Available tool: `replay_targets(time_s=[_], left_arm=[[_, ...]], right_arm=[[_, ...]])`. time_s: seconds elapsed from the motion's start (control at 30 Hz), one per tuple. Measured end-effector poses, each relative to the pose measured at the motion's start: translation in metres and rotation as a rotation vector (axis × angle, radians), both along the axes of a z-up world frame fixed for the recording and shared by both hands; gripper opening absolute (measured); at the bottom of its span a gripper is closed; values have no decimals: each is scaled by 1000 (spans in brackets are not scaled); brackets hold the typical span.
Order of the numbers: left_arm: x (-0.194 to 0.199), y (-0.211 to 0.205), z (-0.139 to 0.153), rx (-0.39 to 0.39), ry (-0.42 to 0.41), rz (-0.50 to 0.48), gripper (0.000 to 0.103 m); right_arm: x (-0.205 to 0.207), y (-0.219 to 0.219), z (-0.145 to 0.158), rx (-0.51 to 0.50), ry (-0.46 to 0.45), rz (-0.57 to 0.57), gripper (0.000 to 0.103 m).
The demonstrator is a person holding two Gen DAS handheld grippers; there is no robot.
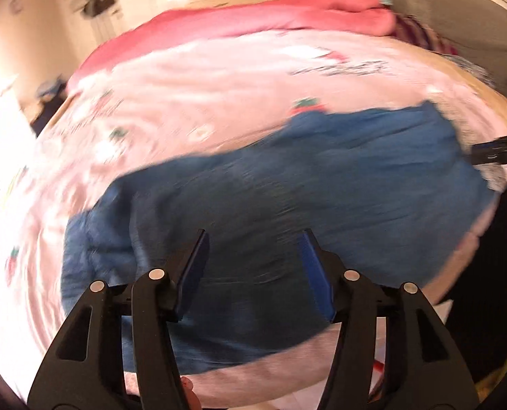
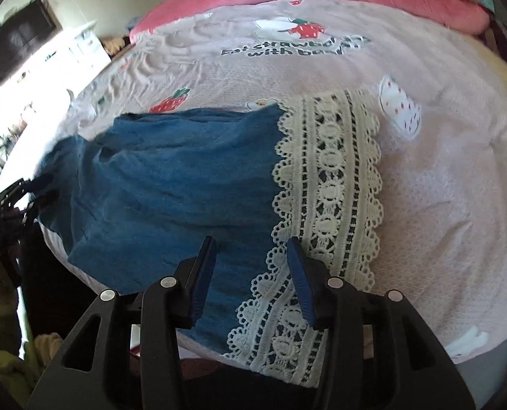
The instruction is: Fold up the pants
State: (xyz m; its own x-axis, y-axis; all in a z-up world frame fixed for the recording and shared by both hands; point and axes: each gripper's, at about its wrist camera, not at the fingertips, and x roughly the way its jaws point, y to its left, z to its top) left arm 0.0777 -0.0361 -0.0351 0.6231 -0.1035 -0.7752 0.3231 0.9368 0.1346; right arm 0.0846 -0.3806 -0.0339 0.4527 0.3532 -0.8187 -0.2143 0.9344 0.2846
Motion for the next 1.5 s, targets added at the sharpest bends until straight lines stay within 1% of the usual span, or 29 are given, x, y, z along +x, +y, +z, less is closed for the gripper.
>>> replay_targets(time_s=[0.07,0.1,0.13,0.2,0.27,0.33,0.43,0.5,0.53,0.57,0.6,0.63,0.67,0.73,0.77,0.8,0.87,0.93,1.0,1.07,1.1,1.13,1.17,1.2,1.23,1.3,1.37,1.43,1.5], left_arm=[[3,12,-10,14,15,31,47],[5,17,-14,4,27,40,47],[5,20,-17,-18,35,41,47],[4,22,-18,-25,20,40,47],[3,23,-17,-14,4,28,47],[0,27,-19,-28,0,25,47],[-2,29,-20,-33,-11,16,47],[-4,29,-20,-35,-16,12,47],[-4,30,-20,-42,-16,12,47],[-3,31,-20,-53,-16,15,47],[-4,31,-21,-60,-17,15,47],[-4,32,-21,-61,-20,14,47],[-5,32,-21,-65,-22,14,47],[-5,33,-21,-72,-23,13,47],[-5,34,-21,-76,-23,13,48],[-4,34,-21,-79,-24,13,48],[-3,34,-21,-78,-26,13,48],[-2,34,-22,-77,-27,13,48],[-3,34,-22,-74,-30,11,48],[-3,34,-23,-72,-30,10,48],[-3,34,-22,-72,-30,10,48],[-3,34,-22,-73,-30,10,48],[-4,34,-23,-72,-28,11,48],[-4,33,-23,-69,-29,11,48],[-5,32,-22,-67,-28,12,48],[-6,31,-17,-77,-21,13,48],[-7,31,-7,-114,-12,7,55],[-7,28,11,-155,-25,-5,57],[-3,18,29,-174,-45,-32,59]], right_arm=[[6,15,29,64,-88,46,49],[12,26,39,69,-119,66,55],[22,44,50,70,-145,105,58],[45,75,55,61,-149,168,58],[75,108,49,53,-98,223,58],[105,138,36,57,-29,272,58],[133,166,19,53,49,292,58],[148,177,6,77,116,295,57],[154,181,2,102,149,301,50],[157,183,-3,127,180,304,39],[162,188,-9,142,214,303,14],[164,190,-10,139,221,299,7],[166,192,-9,125,207,293,7],[170,194,-1,86,144,258,6],[173,193,5,85,109,238,6],[177,193,5,82,96,234,5],[184,201,0,38,79,241,5],[191,206,-14,4,102,243,5],[196,205,-25,2,119,246,5],[198,198,-27,49,124,235,6],[197,187,-21,98,118,225,8],[196,176,-13,116,95,202,12],[193,163,-3,110,57,175,12],[189,143,9,117,24,156,16],[184,124,20,141,6,132,16],[173,90,36,151,-26,94,16],[158,60,49,135,-60,56,22],[138,23,57,103,-91,1,40],[122,-5,56,62,-94,-61,44]])
